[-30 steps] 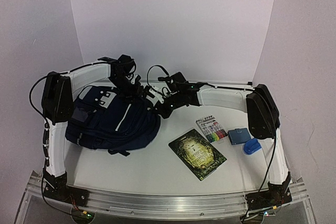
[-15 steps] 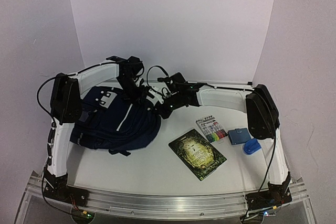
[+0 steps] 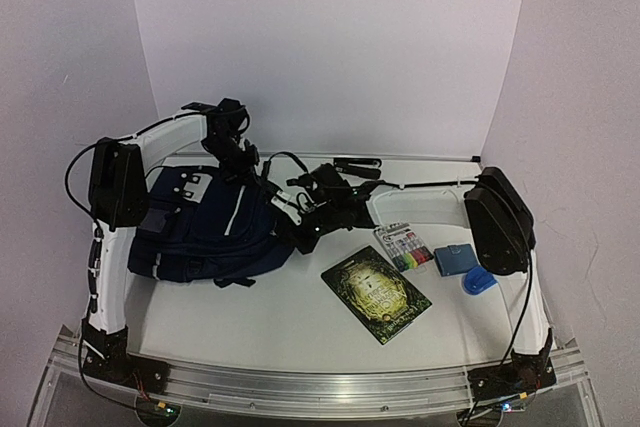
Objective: Pack the student bag
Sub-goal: Unzip the student bag at the center of the board.
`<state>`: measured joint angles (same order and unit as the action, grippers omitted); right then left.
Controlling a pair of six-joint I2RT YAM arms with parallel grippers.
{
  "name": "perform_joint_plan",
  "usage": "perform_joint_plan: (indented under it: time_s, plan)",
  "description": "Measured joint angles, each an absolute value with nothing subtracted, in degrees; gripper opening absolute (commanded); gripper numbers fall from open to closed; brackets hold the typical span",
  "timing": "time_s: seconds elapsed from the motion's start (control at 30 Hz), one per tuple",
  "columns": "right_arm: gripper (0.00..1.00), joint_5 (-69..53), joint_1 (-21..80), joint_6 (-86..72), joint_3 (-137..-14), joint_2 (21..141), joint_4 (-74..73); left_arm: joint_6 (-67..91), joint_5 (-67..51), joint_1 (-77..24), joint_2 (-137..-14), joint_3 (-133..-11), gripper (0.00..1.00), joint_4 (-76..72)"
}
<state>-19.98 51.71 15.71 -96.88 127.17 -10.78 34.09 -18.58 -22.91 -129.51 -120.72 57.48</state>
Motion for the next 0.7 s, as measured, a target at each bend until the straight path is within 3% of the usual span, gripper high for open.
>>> perform_joint_plan:
  time_s: [0.7]
  plan:
    - [0.00,-12.0,60.2,6.0,-97.0,127.2,-4.7,47.2,-26.4,-19.3,-128.5,-113.5,0.00,47.3]
